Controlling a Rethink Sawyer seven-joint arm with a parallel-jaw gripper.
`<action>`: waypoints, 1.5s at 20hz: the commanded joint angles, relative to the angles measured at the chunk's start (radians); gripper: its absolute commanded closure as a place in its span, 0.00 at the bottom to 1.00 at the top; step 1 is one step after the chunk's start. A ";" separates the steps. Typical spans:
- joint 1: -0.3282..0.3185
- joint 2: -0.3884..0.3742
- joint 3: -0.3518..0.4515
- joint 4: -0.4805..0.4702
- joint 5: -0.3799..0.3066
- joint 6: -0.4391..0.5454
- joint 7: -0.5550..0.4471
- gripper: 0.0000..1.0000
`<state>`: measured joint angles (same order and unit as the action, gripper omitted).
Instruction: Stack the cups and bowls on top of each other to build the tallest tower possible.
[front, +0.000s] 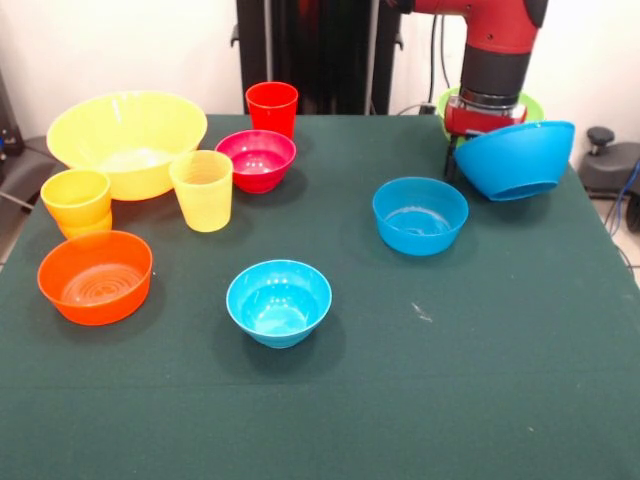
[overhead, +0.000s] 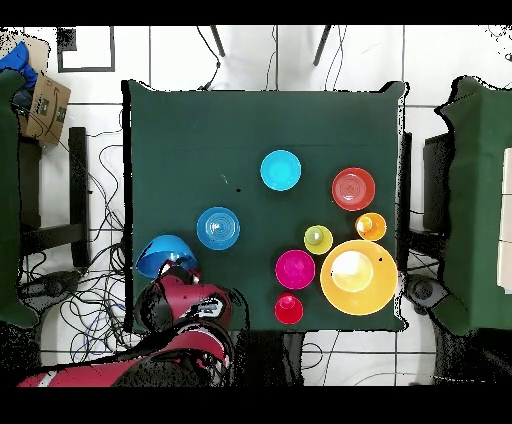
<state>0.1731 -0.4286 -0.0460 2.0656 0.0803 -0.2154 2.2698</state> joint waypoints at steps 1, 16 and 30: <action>-0.003 -0.094 0.180 0.048 0.095 0.184 0.215 0.00; -0.080 -0.259 0.219 0.084 0.138 0.325 0.185 0.00; -0.054 -0.253 0.131 -0.012 0.162 0.410 0.148 0.00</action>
<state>0.1109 -0.7037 0.0613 2.1095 0.1938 0.1016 2.2793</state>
